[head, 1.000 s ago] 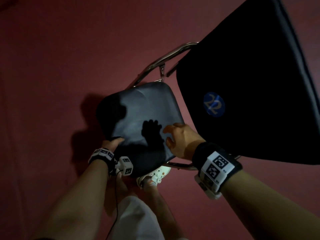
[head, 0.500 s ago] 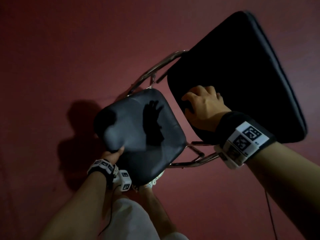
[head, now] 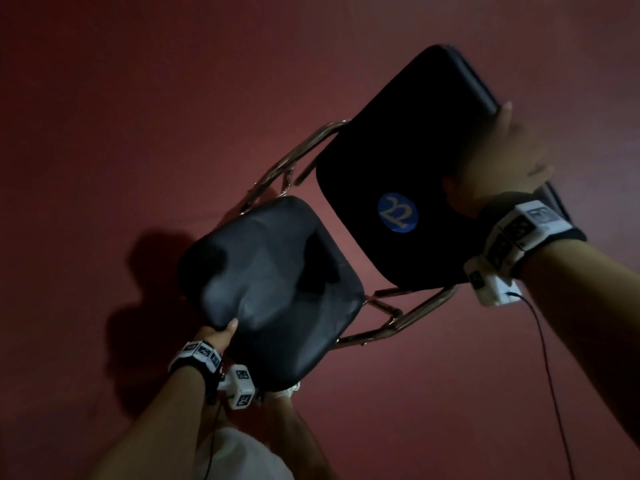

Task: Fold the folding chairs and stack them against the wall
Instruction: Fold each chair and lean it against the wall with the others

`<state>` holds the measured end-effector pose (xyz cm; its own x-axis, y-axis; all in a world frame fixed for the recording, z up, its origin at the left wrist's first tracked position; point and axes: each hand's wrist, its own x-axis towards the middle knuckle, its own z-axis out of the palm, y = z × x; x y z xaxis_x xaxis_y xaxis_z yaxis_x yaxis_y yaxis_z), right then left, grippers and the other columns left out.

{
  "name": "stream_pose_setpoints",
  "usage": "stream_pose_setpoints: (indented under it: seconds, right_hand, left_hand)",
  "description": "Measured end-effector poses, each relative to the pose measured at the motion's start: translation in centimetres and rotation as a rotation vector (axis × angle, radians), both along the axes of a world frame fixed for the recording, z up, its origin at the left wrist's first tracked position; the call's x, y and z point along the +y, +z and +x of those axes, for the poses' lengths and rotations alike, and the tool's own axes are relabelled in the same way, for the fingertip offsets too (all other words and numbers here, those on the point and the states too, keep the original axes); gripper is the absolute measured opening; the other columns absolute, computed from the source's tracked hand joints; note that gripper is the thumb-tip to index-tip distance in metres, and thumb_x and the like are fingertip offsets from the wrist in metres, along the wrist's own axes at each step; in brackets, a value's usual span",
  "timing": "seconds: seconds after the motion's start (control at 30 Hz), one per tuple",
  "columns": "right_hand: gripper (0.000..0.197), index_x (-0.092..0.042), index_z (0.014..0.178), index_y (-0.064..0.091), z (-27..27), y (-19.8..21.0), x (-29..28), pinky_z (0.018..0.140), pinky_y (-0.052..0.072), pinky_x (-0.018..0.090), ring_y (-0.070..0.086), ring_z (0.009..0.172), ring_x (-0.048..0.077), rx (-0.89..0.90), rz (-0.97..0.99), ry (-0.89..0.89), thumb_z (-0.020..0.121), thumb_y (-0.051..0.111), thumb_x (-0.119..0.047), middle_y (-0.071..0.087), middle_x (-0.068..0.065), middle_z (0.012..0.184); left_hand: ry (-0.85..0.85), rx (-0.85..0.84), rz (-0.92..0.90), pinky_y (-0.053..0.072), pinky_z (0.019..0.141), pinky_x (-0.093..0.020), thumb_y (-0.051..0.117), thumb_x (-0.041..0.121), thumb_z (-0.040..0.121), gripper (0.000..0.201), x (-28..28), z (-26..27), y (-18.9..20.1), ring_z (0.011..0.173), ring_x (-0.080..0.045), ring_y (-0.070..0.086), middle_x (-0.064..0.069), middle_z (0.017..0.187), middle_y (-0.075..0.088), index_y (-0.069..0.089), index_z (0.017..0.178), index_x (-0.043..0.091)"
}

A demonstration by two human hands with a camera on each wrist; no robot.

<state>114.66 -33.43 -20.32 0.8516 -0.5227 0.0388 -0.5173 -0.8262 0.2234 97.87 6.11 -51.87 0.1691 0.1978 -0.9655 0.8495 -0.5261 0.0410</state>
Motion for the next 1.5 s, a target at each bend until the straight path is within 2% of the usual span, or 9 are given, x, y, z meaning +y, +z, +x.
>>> stream_pose_setpoints:
  seconds: [0.1, 0.37, 0.63, 0.7, 0.9, 1.0, 1.2, 1.37, 1.5]
  right_hand:
    - [0.116, -0.017, 0.157, -0.002, -0.3, -0.5, 1.1, 0.105, 0.022, 0.068, 0.031, 0.131, 0.044, 0.007, -0.005, 0.02, 0.073, 0.068, -0.053, 0.025, 0.019, 0.149]
    - [0.103, -0.019, 0.156, 0.008, -0.8, 1.2, 3.0, 0.1, 0.03, 0.064, 0.038, 0.121, 0.041, -0.042, 0.047, 0.092, 0.076, 0.062, -0.057, 0.036, 0.019, 0.138]
    - [0.08, -0.019, 0.156, 0.013, -4.4, 4.8, 8.1, 0.097, 0.03, 0.06, 0.04, 0.115, 0.039, -0.048, 0.166, 0.114, 0.093, 0.028, -0.067, 0.039, 0.018, 0.133]
    - [0.077, -0.018, 0.153, 0.018, -5.1, 5.6, 8.5, 0.094, 0.034, 0.056, 0.042, 0.113, 0.038, -0.013, 0.219, 0.116, 0.094, 0.028, -0.066, 0.041, 0.016, 0.13]
    - [0.055, -0.005, 0.14, 0.043, -7.6, 5.6, 9.3, 0.091, 0.042, 0.049, 0.047, 0.105, 0.039, 0.011, 0.431, 0.274, 0.102, 0.038, -0.044, 0.051, 0.02, 0.124]
    - [0.052, -0.02, 0.142, 0.045, -10.1, 5.0, 10.6, 0.089, 0.04, 0.052, 0.043, 0.105, 0.037, -0.012, 0.289, 0.316, 0.097, 0.047, -0.047, 0.043, 0.018, 0.128]
    - [0.098, -0.01, 0.158, 0.0, -10.6, 4.6, 9.8, 0.101, 0.036, 0.057, 0.041, 0.129, 0.036, 0.067, 0.401, 0.163, 0.091, 0.042, -0.068, 0.029, 0.018, 0.151]
    - [0.08, -0.012, 0.128, 0.04, -10.8, 6.3, 8.0, 0.089, 0.048, 0.047, 0.057, 0.108, 0.033, 0.138, 0.511, 0.2, 0.083, 0.047, -0.077, 0.054, 0.01, 0.119]
    - [0.069, -0.018, 0.115, 0.038, -8.2, 7.9, 6.5, 0.076, 0.055, 0.042, 0.065, 0.091, 0.033, 0.266, 0.579, 0.234, 0.076, 0.067, -0.067, 0.063, 0.009, 0.108]
  left_hand:
    - [0.05, -0.018, 0.016, 0.052, 0.095, -0.048, 0.064, 0.062, 0.087, 0.058, 0.6, -0.2, 0.8, 0.093, -0.035, 0.065, -0.015, 0.091, 0.062, 0.051, 0.105, 0.008]
    - [0.199, -0.015, 0.028, 0.054, 0.094, -0.051, 0.081, 0.069, 0.062, 0.091, 2.3, -0.5, 2.1, 0.102, -0.041, 0.067, -0.02, 0.118, 0.067, 0.06, 0.121, 0.004]
    - [0.261, -0.137, -0.027, 0.06, 0.085, -0.049, 0.075, 0.093, 0.023, 0.109, 0.9, 0.3, 2.3, 0.091, -0.032, 0.073, -0.006, 0.099, 0.076, 0.072, 0.098, 0.014]
    - [0.238, -0.176, -0.044, 0.057, 0.09, -0.049, 0.055, 0.106, 0.026, 0.126, -0.2, 2.1, 0.5, 0.1, -0.033, 0.071, -0.007, 0.111, 0.073, 0.07, 0.113, 0.016]
    - [0.382, -0.105, -0.284, 0.055, 0.093, -0.055, 0.023, 0.111, 0.046, 0.134, -8.6, 6.8, 19.3, 0.111, -0.041, 0.066, -0.021, 0.126, 0.065, 0.059, 0.131, 0.014]
    - [0.441, -0.134, -0.39, 0.056, 0.082, -0.042, 0.017, 0.097, 0.073, 0.122, -12.6, 7.9, 27.2, 0.118, -0.043, 0.062, -0.029, 0.135, 0.058, 0.045, 0.145, 0.002]
    - [0.546, -0.117, -0.401, 0.046, 0.103, -0.044, 0.018, 0.081, 0.09, 0.107, -13.8, 8.0, 27.5, 0.128, -0.042, 0.054, -0.027, 0.14, 0.053, 0.04, 0.144, -0.008]
    - [0.482, -0.203, -0.43, 0.048, 0.105, -0.049, 0.014, 0.085, 0.086, 0.108, -15.3, 7.0, 29.0, 0.119, -0.04, 0.061, -0.026, 0.136, 0.058, 0.043, 0.148, 0.002]
    - [0.469, -0.254, -0.465, 0.041, 0.111, -0.053, 0.013, 0.083, 0.089, 0.099, -16.2, 9.2, 31.6, 0.13, -0.045, 0.053, -0.026, 0.148, 0.047, 0.033, 0.155, 0.012]
